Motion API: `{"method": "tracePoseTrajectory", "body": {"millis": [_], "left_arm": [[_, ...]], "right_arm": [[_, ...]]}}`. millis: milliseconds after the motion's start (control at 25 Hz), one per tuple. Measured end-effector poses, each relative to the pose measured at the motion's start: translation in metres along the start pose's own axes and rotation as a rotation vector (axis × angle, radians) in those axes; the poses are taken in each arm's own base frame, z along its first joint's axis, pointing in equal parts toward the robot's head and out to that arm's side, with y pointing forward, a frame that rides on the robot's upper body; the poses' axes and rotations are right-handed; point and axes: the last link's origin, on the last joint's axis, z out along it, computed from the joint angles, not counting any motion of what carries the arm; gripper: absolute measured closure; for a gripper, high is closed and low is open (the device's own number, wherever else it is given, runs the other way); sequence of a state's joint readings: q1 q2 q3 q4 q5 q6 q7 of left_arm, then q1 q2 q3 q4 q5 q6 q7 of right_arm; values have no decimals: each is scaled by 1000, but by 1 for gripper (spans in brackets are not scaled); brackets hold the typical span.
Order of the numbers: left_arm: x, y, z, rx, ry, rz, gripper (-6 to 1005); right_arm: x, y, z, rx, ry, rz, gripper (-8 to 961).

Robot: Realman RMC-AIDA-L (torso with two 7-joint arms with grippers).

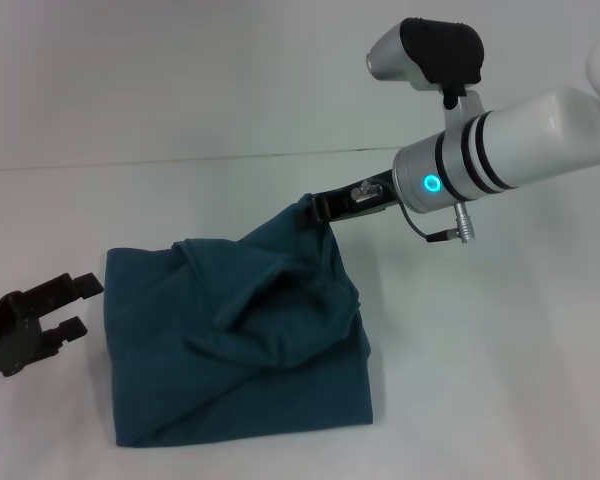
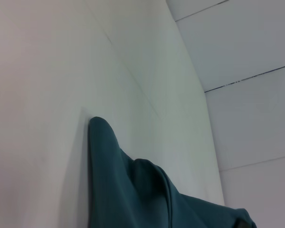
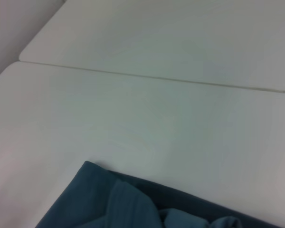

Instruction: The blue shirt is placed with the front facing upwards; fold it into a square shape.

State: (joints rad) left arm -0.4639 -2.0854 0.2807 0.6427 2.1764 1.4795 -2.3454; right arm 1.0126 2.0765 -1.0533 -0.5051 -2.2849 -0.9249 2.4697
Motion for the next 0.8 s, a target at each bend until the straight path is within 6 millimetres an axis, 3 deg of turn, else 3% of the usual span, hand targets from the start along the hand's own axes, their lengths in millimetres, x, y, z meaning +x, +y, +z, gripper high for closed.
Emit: {"method": "tracePoseTrajectory", "body": {"millis": [480, 720, 800], "left_arm": [[-1, 0, 0, 0, -1, -1, 155], [-2, -1, -1, 0, -1, -5, 155], [-2, -1, -1, 0, -1, -5, 155]], "right_arm": [[0, -14, 1, 112, 20, -96, 811], [-7, -24, -4, 169, -10, -102, 601], [-8, -27, -9, 163, -15, -86, 438]]}}
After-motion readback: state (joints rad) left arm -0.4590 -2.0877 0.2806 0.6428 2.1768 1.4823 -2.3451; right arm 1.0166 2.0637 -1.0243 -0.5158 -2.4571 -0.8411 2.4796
